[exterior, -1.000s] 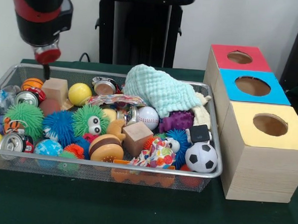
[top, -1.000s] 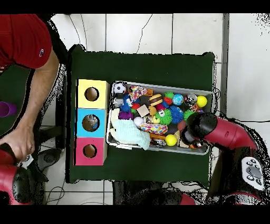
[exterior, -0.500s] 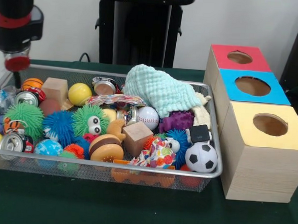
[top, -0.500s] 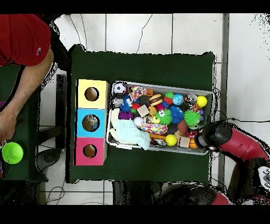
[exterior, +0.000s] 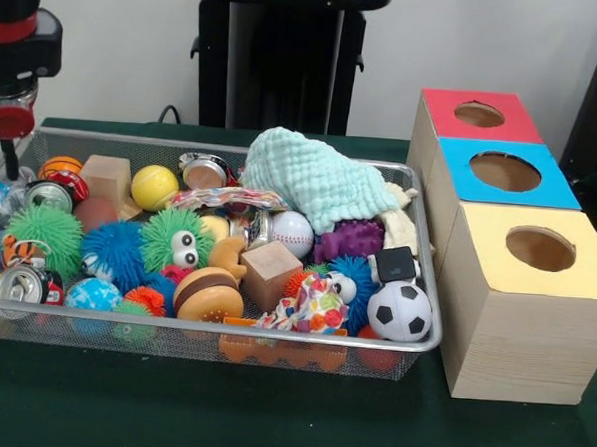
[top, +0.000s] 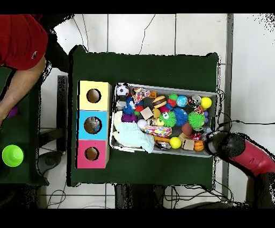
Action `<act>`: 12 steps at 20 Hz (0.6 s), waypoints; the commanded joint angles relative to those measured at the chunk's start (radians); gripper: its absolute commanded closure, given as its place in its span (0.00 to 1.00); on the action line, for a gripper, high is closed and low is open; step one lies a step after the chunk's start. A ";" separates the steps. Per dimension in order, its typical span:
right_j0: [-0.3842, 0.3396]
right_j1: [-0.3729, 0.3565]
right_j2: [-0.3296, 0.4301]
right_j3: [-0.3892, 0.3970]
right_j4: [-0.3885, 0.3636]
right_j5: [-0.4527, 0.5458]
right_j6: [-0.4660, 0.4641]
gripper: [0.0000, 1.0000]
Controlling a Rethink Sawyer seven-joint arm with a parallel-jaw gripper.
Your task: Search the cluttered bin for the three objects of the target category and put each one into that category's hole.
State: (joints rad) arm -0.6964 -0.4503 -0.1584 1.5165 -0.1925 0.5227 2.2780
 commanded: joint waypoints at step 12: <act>-0.129 0.230 0.141 0.036 -0.198 -0.467 0.007 0.00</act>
State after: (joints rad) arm -0.7403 -0.4817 -0.1069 1.5563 -0.2500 0.4748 2.2782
